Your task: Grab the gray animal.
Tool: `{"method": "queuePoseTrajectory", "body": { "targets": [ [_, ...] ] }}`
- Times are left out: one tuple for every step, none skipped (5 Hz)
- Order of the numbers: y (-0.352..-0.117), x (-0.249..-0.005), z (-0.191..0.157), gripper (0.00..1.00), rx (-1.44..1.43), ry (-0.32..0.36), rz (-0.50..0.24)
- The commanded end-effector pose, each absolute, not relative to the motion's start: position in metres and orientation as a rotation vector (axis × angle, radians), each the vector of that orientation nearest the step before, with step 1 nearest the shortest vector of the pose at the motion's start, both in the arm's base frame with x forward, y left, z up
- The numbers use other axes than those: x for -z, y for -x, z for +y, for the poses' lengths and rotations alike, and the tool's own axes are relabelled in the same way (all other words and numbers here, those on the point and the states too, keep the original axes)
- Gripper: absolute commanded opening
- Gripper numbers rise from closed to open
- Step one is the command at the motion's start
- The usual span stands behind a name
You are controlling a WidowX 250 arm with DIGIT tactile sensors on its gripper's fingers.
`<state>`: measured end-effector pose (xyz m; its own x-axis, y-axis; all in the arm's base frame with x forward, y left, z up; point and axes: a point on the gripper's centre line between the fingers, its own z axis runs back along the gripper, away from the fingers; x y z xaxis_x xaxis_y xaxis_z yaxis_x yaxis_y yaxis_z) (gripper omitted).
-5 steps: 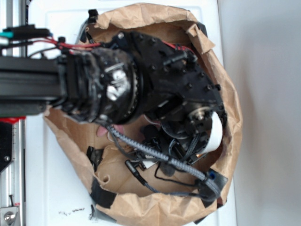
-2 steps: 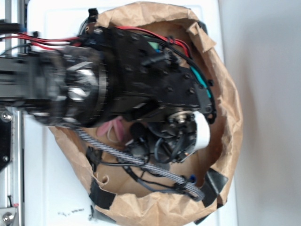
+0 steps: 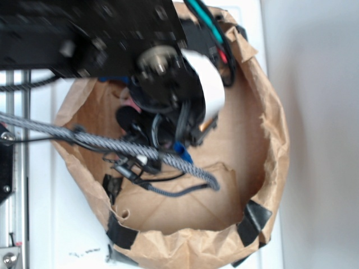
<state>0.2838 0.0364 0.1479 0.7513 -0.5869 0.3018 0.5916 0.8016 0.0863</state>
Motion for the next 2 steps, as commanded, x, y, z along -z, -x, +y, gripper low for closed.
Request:
{"method": "queuePoseTrajectory", "body": {
  "targets": [
    [-0.2667,-0.2097,0.0356,0.00,0.352,-0.013,-0.286],
    [-0.2650,-0.2093,0.0345,0.00,0.320,0.029,-0.240]
  ]
}}
